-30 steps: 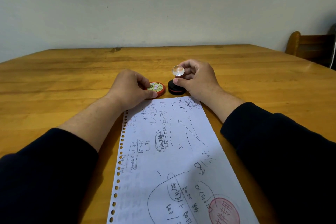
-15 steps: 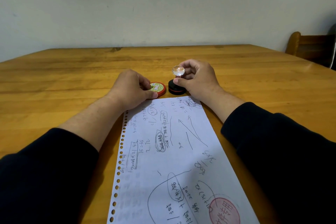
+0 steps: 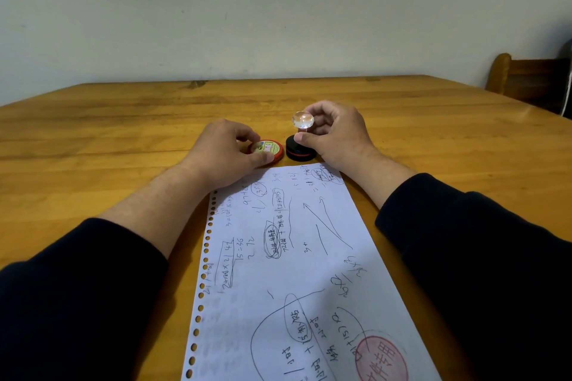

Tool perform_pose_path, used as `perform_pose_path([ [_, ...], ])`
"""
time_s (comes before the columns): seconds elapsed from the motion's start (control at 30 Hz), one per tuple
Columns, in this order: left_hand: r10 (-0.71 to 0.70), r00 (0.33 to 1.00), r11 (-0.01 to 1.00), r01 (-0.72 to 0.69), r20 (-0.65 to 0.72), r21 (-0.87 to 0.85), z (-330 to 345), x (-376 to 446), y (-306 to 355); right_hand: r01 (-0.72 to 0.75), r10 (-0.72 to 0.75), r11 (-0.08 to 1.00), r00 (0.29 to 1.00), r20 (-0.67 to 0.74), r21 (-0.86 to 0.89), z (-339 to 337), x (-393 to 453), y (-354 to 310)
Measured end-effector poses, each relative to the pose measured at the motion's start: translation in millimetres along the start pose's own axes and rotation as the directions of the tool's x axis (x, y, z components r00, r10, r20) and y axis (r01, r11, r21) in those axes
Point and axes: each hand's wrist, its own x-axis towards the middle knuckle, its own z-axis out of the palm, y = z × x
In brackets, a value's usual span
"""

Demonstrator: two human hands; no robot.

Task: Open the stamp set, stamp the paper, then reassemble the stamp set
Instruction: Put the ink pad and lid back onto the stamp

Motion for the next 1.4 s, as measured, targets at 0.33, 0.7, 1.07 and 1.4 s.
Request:
perform_pose_path([
  [0.33, 0.074, 0.997, 0.997, -0.075, 0.024, 0.008, 3, 3, -1, 0.014, -0.014, 1.0, 1.0, -0.002, -0.007, 1, 2, 3],
  [0.7, 0.063, 0.998, 0.998, -0.063, 0.011, -0.013, 9, 6, -3, 0.019, -0.019, 1.0, 1.0, -0.013, 0.004, 1, 3, 5],
  [1.07, 0.079, 0.997, 0.995, -0.079, -0.005, -0.057, 7, 0, -2, 0.037, -0.037, 0.999, 0.999, 0.017, -0.003, -1, 0, 6],
  [1.4, 0.017, 1.0, 0.993, -0.018, -0.006, -0.119, 9, 4, -10, 0.008, 0.044, 0.958, 0.984, 0.173, -0.288, -1, 0, 7],
])
